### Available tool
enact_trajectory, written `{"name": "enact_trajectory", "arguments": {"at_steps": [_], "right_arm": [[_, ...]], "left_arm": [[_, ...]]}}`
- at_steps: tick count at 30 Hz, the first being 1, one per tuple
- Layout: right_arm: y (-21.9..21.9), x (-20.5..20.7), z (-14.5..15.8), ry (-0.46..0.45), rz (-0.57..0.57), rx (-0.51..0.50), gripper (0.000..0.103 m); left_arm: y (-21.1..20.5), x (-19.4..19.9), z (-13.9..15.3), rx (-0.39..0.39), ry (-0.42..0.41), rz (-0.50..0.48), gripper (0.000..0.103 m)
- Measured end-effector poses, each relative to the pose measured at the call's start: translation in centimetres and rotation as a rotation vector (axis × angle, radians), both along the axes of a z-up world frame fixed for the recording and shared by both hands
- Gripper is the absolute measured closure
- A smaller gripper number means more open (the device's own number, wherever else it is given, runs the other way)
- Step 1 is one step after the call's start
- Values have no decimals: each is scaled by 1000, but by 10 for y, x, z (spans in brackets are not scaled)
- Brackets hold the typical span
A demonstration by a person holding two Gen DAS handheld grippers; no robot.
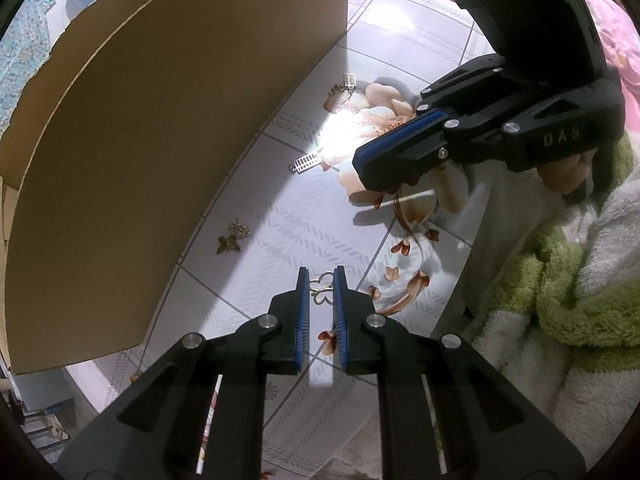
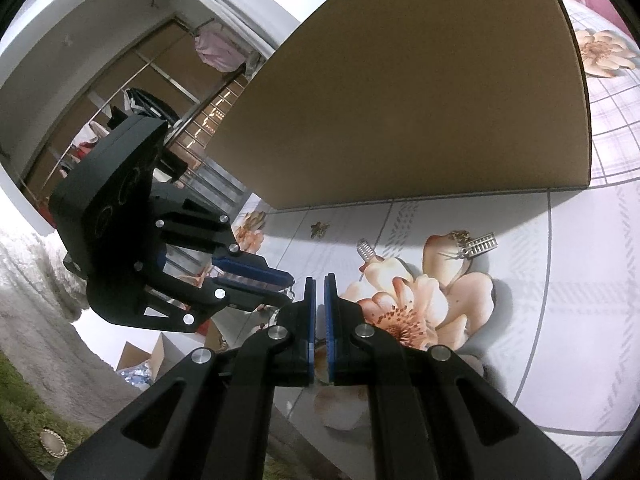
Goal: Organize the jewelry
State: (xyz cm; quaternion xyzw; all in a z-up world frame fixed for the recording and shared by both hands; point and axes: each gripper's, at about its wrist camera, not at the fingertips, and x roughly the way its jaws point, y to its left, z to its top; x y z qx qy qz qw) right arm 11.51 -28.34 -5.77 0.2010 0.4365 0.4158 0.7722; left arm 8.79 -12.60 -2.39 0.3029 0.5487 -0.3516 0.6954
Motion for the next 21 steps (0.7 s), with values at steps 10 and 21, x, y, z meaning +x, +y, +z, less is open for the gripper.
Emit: {"name": "enact_trajectory", "arguments": {"at_steps": [10, 21], "right_arm": [[-1, 0, -1, 0, -4, 1, 98], [1, 1, -1, 3, -6, 6, 98]], "left_arm": [[10, 2, 4, -4, 15, 28, 103], [21, 1, 2, 52, -6, 89, 103]]}}
